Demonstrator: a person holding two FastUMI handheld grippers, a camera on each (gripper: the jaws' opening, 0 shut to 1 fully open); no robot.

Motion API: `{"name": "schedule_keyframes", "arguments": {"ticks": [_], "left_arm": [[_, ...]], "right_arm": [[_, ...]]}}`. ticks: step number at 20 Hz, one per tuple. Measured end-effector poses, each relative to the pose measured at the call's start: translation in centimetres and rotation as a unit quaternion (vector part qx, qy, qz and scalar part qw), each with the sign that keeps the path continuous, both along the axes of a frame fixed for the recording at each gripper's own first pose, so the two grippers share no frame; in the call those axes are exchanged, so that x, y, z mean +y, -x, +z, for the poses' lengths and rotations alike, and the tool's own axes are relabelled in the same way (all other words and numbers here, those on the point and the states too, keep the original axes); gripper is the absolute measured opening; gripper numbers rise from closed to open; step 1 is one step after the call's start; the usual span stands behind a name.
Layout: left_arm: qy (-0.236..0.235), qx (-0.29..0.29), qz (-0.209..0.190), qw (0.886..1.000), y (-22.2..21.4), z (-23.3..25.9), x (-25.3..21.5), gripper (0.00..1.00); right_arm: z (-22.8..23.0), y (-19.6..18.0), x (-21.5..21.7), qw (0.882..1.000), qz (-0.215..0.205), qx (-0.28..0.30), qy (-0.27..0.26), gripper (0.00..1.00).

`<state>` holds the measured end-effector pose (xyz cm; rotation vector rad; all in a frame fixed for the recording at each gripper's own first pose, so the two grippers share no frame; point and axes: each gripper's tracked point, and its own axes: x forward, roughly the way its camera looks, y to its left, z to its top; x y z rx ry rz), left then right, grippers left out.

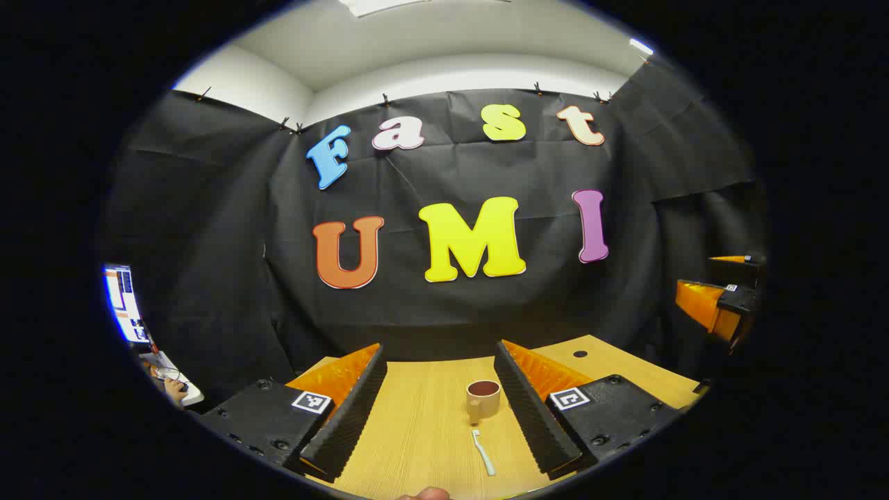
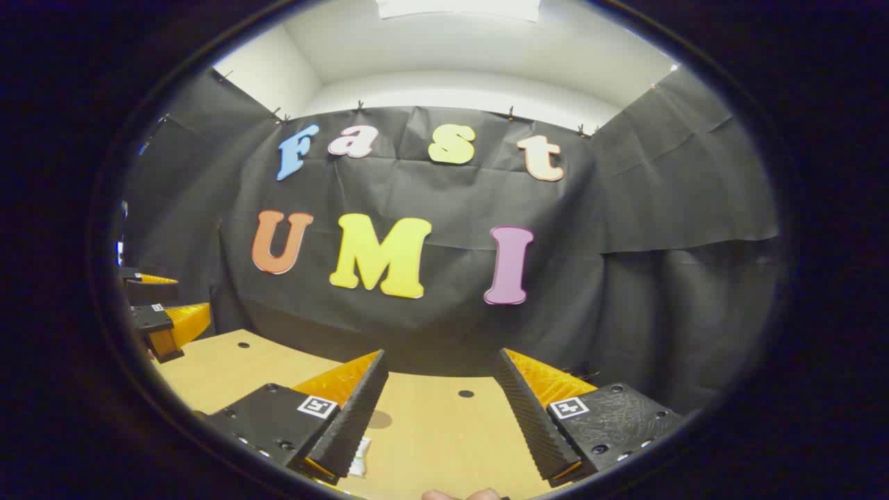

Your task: Put the toothbrush and toothpaste on the desktop into the cup, then pick up the cup and place it on the coaster on the desktop.

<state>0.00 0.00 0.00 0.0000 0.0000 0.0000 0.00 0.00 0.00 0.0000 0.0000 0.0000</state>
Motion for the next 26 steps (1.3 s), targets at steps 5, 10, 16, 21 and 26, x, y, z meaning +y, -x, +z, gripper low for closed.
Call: {"name": "schedule_keyframes", "arguments": {"ticks": [5,10,16,21,26], "left_arm": [[0.020,0.011,0.023,0.999,-0.5,-0.9,1.7,0.98],[0.012,0.018,0.040,0.999,-0.6,-1.3,1.8,0.98],[0.011,0.022,0.046,0.999,-1.5,-1.6,1.2,0.98],[0.006,0.018,0.048,0.999,-2.2,-1.3,0.9,0.98],[0.007,0.015,0.051,0.999,-2.5,-1.3,1.1,0.98]], "right_arm": [[0.5,-1.8,3.8,0.999,0.045,-0.002,0.013,0.96],[-0.3,-3.4,4.9,0.997,0.077,0.011,-0.008,0.95],[-1.3,-4.1,5.1,0.996,0.090,0.021,-0.002,0.95],[-1.5,-4.9,4.5,0.996,0.089,0.021,-0.002,0.95],[-1.8,-5.5,4.0,0.996,0.086,0.025,-0.007,0.95]]}}
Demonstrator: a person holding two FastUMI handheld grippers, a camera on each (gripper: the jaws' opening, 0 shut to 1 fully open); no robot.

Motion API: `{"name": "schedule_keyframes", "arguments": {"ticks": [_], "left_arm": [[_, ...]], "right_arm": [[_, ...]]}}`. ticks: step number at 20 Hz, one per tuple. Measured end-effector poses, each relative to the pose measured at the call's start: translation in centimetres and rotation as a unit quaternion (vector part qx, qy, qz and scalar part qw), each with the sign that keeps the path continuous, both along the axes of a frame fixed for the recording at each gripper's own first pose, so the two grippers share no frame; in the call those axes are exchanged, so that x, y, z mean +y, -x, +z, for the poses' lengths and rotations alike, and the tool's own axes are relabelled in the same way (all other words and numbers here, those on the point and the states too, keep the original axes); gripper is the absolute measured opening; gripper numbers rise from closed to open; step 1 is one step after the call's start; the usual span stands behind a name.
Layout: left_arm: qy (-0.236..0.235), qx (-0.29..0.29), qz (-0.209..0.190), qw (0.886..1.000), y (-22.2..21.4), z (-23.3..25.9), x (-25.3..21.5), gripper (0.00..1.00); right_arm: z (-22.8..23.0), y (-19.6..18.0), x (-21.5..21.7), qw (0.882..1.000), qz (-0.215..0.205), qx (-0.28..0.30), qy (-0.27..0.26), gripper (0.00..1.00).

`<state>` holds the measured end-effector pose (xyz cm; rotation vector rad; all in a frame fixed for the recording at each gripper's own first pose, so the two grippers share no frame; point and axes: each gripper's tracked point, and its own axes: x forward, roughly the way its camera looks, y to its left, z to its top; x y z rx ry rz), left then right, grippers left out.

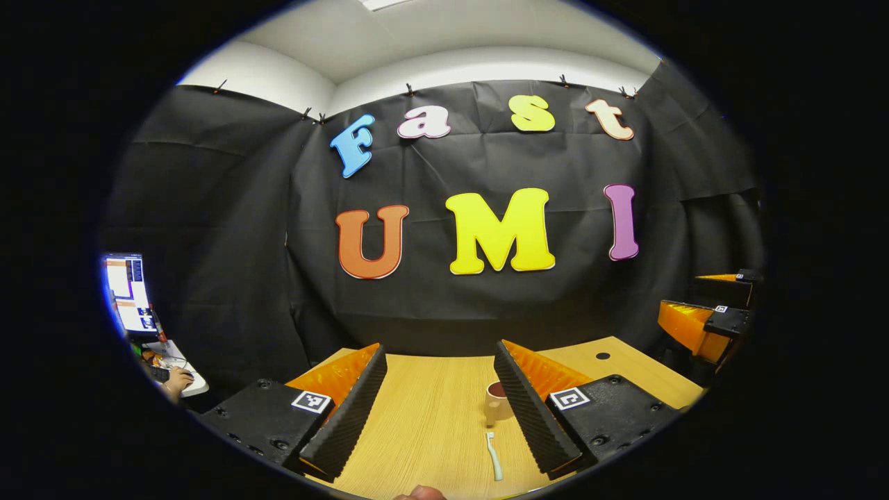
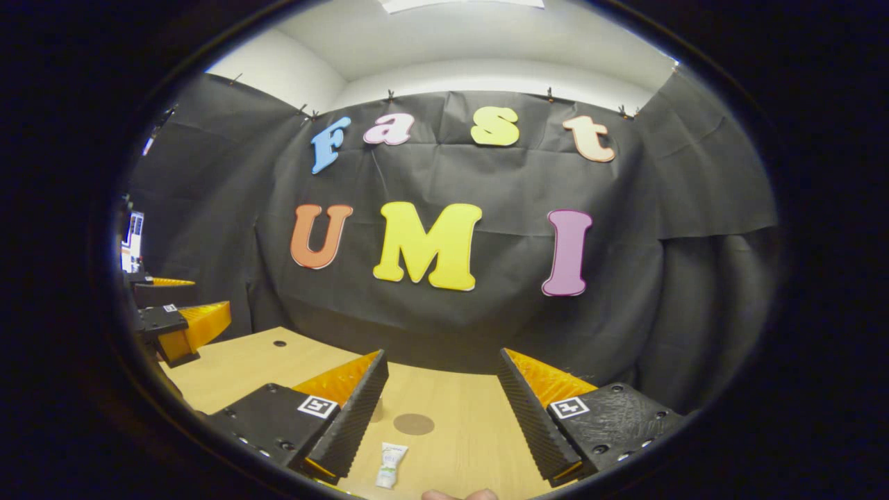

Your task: Put the toothbrush and toothpaste on the desktop into the cup, then pick up the cup and place it on the coaster on the desktop.

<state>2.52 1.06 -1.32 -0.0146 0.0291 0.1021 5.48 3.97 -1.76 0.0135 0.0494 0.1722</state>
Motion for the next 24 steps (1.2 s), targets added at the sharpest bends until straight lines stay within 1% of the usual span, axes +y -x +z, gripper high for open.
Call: {"name": "schedule_keyframes", "arguments": {"ticks": [7,12,17,21,22,24], "left_arm": [[0.003,0.005,-0.005,1.000,-0.5,-0.4,-0.3,0.98],[0.001,0.010,-0.014,1.000,-0.6,-0.7,-1.1,0.98],[-0.007,0.006,-0.005,1.000,-0.9,0.0,-1.2,0.98],[-0.005,0.015,0.010,1.000,-1.0,-0.5,-1.5,0.98],[-0.004,0.016,0.013,1.000,-1.0,-0.5,-1.6,0.98],[-0.002,0.019,0.021,1.000,-1.1,-0.4,-1.8,0.98]], "right_arm": [[-0.4,0.3,-0.3,1.000,-0.004,0.002,0.008,0.95],[-0.7,0.4,0.3,1.000,0.003,0.008,0.005,0.95],[-0.7,0.2,0.7,1.000,0.025,0.008,0.003,0.95],[-1.2,-0.6,1.1,0.999,0.046,0.015,0.003,0.95],[-1.3,-0.6,1.2,0.998,0.053,0.015,0.003,0.93],[-1.4,-0.9,1.3,0.998,0.065,0.016,0.001,0.95]]}}
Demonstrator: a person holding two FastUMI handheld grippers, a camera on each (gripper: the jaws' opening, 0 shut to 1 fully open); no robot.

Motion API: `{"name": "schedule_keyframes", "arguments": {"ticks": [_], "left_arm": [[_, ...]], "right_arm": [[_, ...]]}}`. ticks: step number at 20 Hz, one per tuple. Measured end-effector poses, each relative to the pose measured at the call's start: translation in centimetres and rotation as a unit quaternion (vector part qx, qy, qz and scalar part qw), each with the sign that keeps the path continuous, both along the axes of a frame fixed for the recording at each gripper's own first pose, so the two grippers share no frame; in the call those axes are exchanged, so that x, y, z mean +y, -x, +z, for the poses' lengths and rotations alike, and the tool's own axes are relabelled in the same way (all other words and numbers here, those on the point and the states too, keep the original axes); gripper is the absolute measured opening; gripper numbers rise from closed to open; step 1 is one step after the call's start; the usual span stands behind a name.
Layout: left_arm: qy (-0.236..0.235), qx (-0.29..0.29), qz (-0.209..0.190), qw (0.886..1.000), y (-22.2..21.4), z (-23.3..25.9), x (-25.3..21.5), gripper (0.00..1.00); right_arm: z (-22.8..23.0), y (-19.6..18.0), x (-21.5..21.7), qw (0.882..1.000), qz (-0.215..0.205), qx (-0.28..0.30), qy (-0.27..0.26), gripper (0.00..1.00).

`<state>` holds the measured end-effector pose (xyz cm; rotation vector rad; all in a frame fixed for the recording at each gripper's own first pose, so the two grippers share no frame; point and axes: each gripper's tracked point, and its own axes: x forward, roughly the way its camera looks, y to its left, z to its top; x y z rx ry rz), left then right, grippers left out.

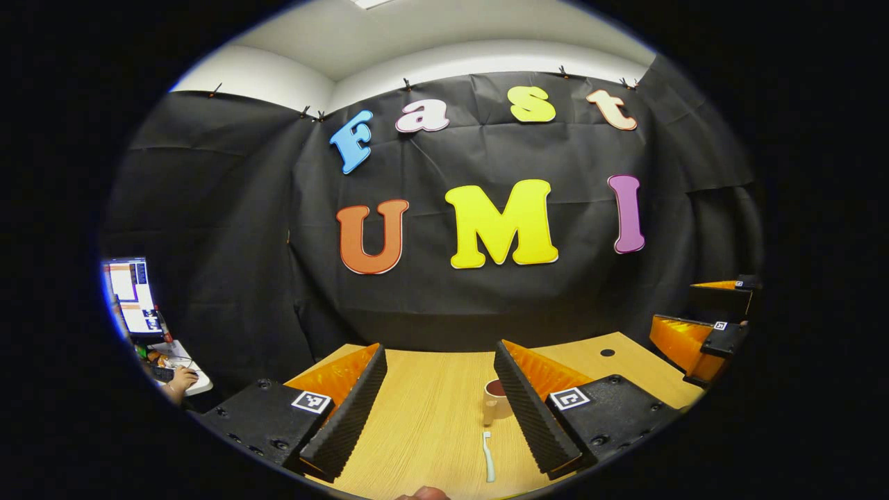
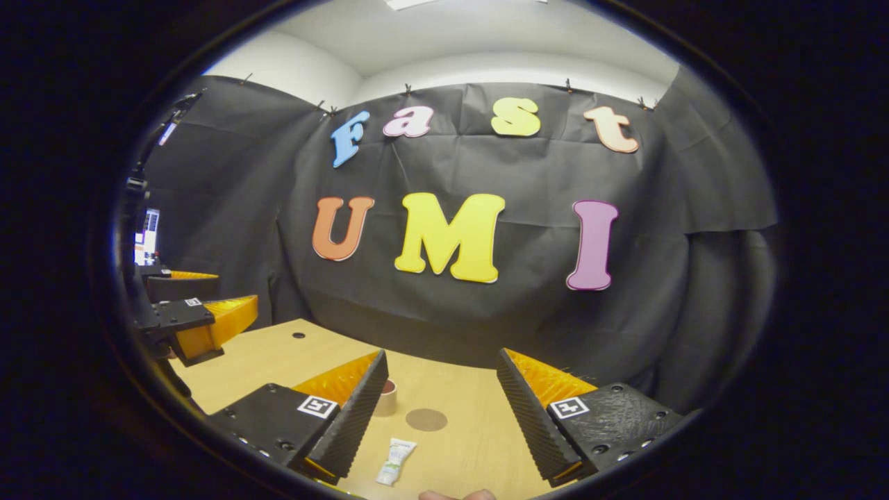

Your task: Put the toothbrush and toothpaste on the desktop into the cup, then pick up the cup and place it on the coaster on the desktop.

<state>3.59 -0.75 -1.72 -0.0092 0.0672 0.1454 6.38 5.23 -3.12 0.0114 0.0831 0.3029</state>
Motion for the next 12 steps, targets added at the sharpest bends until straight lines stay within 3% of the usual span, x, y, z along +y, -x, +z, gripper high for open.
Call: {"name": "schedule_keyframes", "arguments": {"ticks": [6,12], "left_arm": [[0.002,0.013,0.030,0.999,0.1,-0.8,0.1,0.98],[0.015,0.032,0.014,0.999,-0.6,-2.1,-0.2,0.98]], "right_arm": [[-0.3,-0.4,0.4,0.999,0.040,-0.006,0.002,0.95],[-0.6,-0.9,1.0,0.999,0.037,0.003,0.004,0.94]]}}
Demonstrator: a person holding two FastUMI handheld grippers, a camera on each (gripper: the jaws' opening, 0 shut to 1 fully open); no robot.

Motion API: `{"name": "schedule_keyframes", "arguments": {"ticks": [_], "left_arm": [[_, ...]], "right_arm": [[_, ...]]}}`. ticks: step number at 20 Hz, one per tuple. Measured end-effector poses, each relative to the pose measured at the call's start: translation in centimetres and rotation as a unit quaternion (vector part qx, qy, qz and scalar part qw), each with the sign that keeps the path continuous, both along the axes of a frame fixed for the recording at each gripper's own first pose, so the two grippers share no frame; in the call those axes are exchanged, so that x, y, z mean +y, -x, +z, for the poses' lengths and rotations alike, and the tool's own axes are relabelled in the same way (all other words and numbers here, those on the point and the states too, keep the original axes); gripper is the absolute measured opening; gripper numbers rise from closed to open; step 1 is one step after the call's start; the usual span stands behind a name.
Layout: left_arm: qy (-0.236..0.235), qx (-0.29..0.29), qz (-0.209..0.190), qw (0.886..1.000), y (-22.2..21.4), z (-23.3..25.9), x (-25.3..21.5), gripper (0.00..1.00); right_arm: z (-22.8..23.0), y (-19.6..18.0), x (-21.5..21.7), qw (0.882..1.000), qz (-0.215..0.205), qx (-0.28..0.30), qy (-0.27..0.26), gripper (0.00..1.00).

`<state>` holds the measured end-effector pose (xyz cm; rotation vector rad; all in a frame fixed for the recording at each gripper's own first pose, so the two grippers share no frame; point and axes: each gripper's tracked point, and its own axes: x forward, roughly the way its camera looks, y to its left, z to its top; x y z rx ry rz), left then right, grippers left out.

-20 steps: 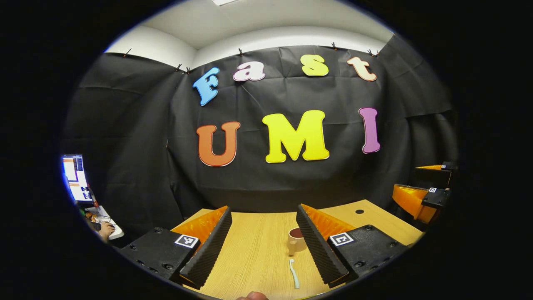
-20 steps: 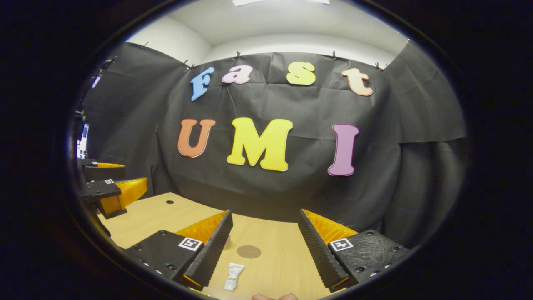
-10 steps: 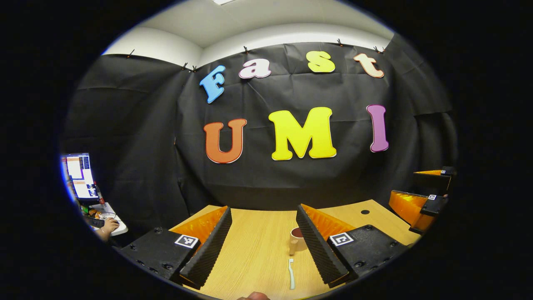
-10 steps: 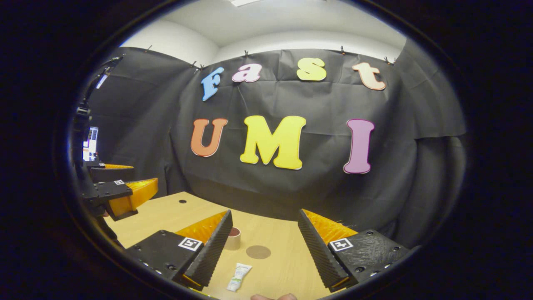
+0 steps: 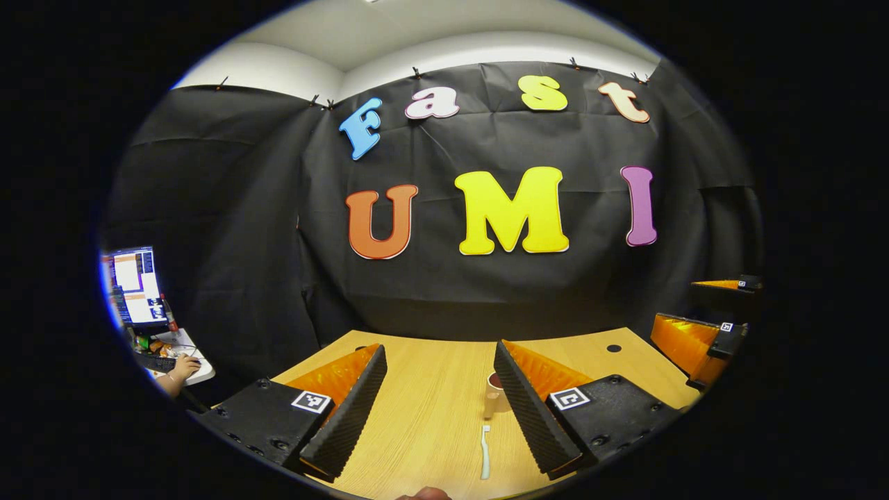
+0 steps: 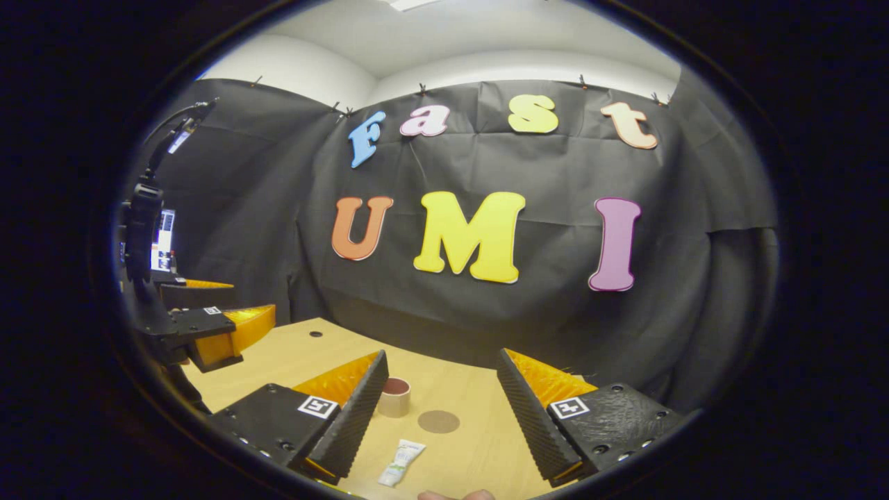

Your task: Put the toothbrush and toothpaste on the desktop into the cup, then pick up the cup and place it on the coaster on the desktop.

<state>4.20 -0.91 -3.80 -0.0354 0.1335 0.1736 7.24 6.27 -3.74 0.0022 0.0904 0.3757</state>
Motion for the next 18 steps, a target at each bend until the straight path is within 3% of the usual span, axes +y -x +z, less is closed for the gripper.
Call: {"name": "schedule_keyframes", "arguments": {"ticks": [11,18], "left_arm": [[0.012,0.052,-0.064,0.997,-2.5,-3.1,-0.6,0.99],[0.016,0.060,-0.089,0.994,-3.7,-3.6,-0.8,0.98]], "right_arm": [[-2.6,-0.7,2.3,0.998,-0.028,0.050,0.017,0.95],[-2.8,-1.7,2.9,0.997,-0.046,0.050,0.027,0.96]]}}
